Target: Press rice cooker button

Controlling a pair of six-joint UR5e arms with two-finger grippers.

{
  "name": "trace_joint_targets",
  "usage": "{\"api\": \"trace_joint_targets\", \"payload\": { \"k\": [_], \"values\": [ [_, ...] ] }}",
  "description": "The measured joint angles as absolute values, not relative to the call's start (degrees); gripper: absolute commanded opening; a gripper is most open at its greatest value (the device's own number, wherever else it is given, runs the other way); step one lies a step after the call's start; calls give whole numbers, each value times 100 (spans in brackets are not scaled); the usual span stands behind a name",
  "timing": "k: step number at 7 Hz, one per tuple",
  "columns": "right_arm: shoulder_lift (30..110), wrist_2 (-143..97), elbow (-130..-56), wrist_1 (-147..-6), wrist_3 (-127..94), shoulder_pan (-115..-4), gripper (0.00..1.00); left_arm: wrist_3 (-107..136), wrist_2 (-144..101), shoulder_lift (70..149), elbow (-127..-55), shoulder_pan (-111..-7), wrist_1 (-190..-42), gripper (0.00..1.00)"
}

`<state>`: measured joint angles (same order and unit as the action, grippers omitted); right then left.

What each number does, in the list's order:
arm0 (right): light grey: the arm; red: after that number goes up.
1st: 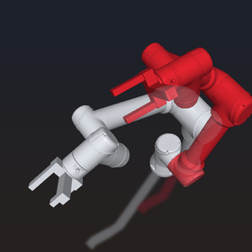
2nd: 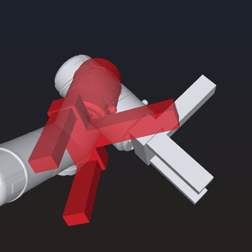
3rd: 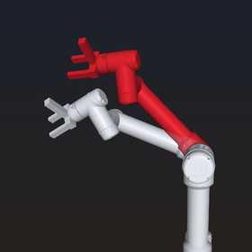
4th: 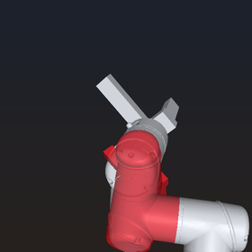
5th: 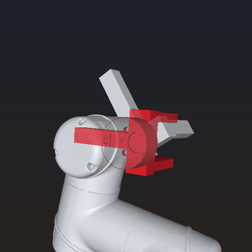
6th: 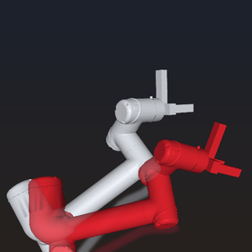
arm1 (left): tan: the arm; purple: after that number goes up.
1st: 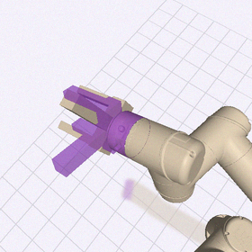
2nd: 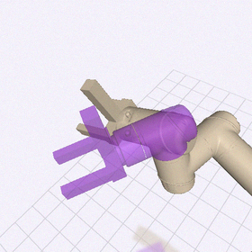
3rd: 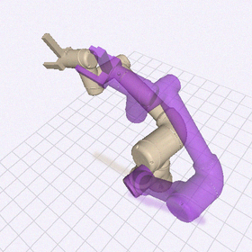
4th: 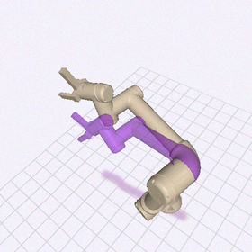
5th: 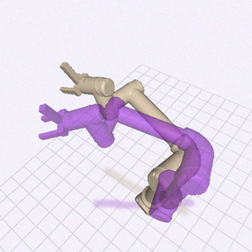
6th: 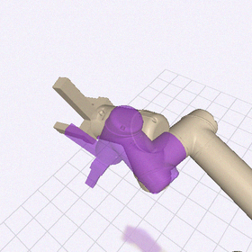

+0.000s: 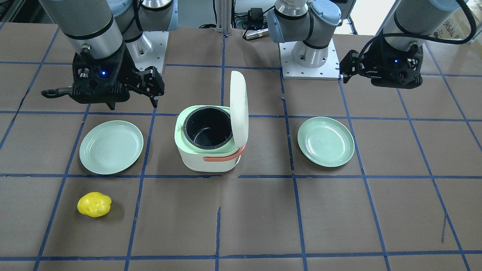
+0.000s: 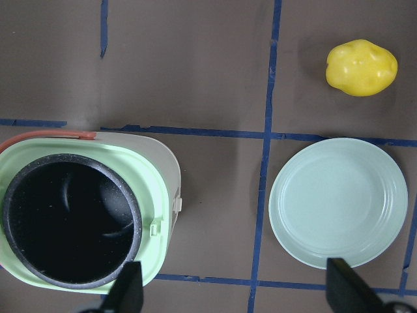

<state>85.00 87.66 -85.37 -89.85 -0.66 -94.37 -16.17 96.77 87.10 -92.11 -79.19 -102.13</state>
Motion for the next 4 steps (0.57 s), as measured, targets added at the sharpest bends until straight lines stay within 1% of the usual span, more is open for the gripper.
{"api": "trace_joint_targets", "payload": {
  "k": [4],
  "values": [
    [8506, 8703, -8550, -8973, 37, -9228, 100, -1617, 9677, 8710, -9211, -7919, -10213, 100]
  ]
}}
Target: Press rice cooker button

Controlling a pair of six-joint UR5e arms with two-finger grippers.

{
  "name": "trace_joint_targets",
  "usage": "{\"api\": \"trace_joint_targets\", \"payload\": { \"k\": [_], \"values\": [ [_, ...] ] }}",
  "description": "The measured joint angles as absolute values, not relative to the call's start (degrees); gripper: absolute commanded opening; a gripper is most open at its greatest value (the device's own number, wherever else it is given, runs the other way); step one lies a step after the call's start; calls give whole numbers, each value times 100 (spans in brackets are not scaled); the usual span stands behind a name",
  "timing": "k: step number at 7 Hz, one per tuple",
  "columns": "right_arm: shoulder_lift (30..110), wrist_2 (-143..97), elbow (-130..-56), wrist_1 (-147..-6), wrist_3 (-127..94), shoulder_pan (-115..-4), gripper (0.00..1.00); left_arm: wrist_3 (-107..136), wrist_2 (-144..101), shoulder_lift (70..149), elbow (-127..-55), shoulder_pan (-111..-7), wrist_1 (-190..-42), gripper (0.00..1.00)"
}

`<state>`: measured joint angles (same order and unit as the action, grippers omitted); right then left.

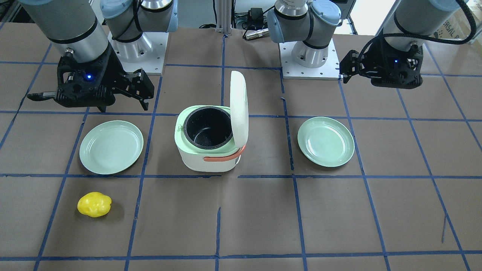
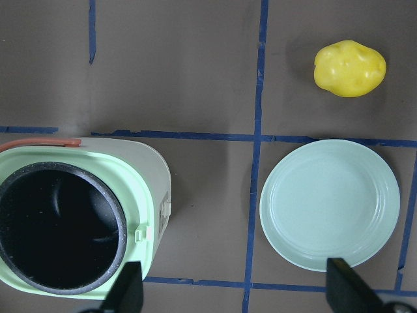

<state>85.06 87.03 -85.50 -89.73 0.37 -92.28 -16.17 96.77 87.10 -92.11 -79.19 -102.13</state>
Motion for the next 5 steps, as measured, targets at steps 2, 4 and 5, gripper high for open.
{"api": "trace_joint_targets", "payload": {
  "k": [2, 4, 5],
  "values": [
    [8514, 8707, -8565, -8966, 36, -9228, 100, -1617, 9677, 8710, -9211, -7919, -10213, 100],
    [8536, 8706, -8625, -8976, 35, -9228, 100, -1617, 9677, 8710, -9211, -7919, -10213, 100],
    [8539, 8706, -8640, -8980, 35, -9228, 100, -1617, 9677, 8710, -9211, -7919, -10213, 100]
  ]
}}
